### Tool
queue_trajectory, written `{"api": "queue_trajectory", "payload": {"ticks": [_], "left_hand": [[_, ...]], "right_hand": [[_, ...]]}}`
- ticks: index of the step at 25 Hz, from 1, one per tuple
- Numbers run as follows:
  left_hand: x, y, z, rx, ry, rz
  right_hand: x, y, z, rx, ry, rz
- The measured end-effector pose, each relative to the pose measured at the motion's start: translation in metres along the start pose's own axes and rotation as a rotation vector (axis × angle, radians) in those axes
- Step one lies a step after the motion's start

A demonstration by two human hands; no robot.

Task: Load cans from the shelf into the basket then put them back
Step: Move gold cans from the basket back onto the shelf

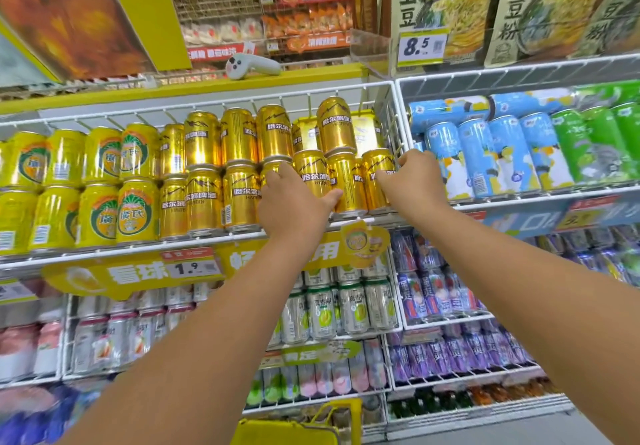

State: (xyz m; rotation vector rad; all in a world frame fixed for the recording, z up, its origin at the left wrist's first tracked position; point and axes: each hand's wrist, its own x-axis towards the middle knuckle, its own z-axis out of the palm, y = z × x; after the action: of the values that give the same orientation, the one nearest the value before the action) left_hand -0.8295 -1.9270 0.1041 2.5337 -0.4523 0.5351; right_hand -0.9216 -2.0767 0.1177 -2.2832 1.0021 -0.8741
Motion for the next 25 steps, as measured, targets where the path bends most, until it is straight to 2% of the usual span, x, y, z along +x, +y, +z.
{"api": "queue_trajectory", "payload": {"ticks": [5,21,25], "left_hand": [[-0.001,0.0,0.004,0.157,0.081,0.116],[-0.001,0.001,0.012,0.421,-0.021,0.191],[-0.01,-0.006,0.011,0.336,-0.011,0.187]], "right_hand": [[-0.004,0.004,0.002,0.009,-0.037,0.012],[-0.025,0.023,-0.002,0.021,-0.073,-0.046],[-0.031,0.022,-0.005,0.048,-0.073,-0.105]]}}
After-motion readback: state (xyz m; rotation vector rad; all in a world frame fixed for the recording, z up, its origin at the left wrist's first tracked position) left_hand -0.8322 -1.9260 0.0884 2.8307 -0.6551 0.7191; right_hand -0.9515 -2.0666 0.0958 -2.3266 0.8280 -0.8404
